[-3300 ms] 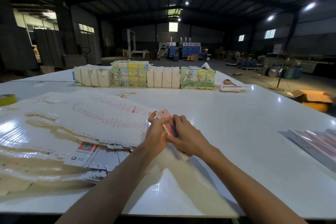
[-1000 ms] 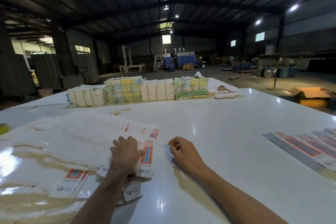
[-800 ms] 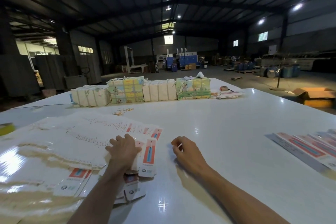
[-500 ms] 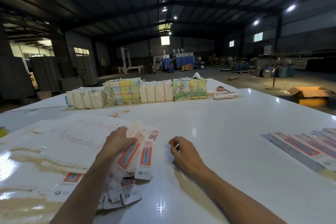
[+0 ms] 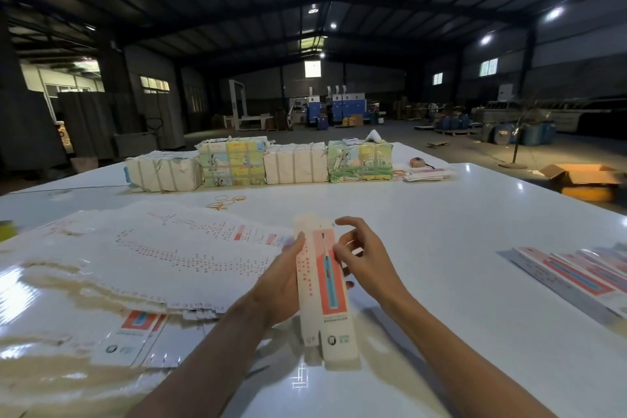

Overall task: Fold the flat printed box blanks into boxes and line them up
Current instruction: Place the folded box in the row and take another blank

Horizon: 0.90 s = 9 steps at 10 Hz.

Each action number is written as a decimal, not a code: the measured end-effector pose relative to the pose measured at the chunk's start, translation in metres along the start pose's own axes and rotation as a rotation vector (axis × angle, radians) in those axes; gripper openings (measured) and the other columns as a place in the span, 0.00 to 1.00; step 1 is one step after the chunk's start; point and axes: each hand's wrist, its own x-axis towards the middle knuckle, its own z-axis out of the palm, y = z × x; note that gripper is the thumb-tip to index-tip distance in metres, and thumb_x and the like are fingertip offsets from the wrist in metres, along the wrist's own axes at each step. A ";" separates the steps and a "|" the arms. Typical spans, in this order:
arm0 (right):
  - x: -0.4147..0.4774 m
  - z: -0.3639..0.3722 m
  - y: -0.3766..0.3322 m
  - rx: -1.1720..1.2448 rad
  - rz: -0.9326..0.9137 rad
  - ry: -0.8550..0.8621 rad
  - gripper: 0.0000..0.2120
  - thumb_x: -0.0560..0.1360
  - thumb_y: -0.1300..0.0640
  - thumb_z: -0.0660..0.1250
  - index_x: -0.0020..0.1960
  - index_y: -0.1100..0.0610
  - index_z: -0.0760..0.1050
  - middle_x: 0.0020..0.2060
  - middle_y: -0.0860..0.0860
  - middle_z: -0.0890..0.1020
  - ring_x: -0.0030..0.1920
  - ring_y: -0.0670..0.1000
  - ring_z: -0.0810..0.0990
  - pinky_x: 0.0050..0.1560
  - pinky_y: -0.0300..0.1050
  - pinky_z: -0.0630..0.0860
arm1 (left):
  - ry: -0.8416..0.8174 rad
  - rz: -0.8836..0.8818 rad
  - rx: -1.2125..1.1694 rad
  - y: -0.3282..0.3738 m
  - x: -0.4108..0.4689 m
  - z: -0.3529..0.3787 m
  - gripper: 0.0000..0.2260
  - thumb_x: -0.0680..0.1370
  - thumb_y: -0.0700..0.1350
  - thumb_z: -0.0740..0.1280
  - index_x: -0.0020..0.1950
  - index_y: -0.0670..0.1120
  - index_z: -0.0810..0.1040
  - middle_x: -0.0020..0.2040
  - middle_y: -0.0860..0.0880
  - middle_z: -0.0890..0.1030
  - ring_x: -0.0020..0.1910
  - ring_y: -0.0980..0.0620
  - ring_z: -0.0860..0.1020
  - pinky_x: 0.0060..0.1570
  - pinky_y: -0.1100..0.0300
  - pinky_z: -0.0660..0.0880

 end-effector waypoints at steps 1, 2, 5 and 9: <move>0.002 -0.005 0.000 -0.131 -0.024 -0.058 0.17 0.84 0.56 0.68 0.71 0.45 0.72 0.48 0.52 0.81 0.47 0.46 0.86 0.43 0.38 0.83 | -0.002 0.025 0.003 -0.005 0.003 -0.007 0.27 0.86 0.63 0.56 0.68 0.41 0.75 0.54 0.38 0.83 0.49 0.39 0.85 0.49 0.45 0.83; 0.005 -0.004 0.000 -0.276 -0.030 -0.067 0.17 0.85 0.51 0.65 0.73 0.43 0.73 0.54 0.47 0.77 0.49 0.43 0.82 0.44 0.31 0.78 | -0.037 0.078 0.083 -0.009 0.008 -0.010 0.27 0.85 0.65 0.58 0.61 0.41 0.78 0.48 0.38 0.82 0.40 0.41 0.85 0.43 0.50 0.83; 0.011 -0.002 0.003 -0.202 -0.002 -0.126 0.07 0.84 0.50 0.68 0.61 0.48 0.77 0.56 0.50 0.75 0.53 0.50 0.85 0.51 0.43 0.84 | 0.250 0.056 0.310 -0.002 0.010 -0.019 0.25 0.79 0.72 0.58 0.61 0.54 0.78 0.58 0.50 0.81 0.50 0.52 0.82 0.43 0.62 0.83; 0.018 -0.028 0.000 -0.139 0.209 -0.305 0.21 0.80 0.41 0.71 0.53 0.60 0.85 0.44 0.52 0.89 0.51 0.55 0.87 0.57 0.49 0.81 | -0.120 -0.095 0.191 -0.012 0.020 -0.012 0.33 0.79 0.70 0.60 0.63 0.41 0.76 0.54 0.40 0.82 0.44 0.44 0.82 0.45 0.52 0.82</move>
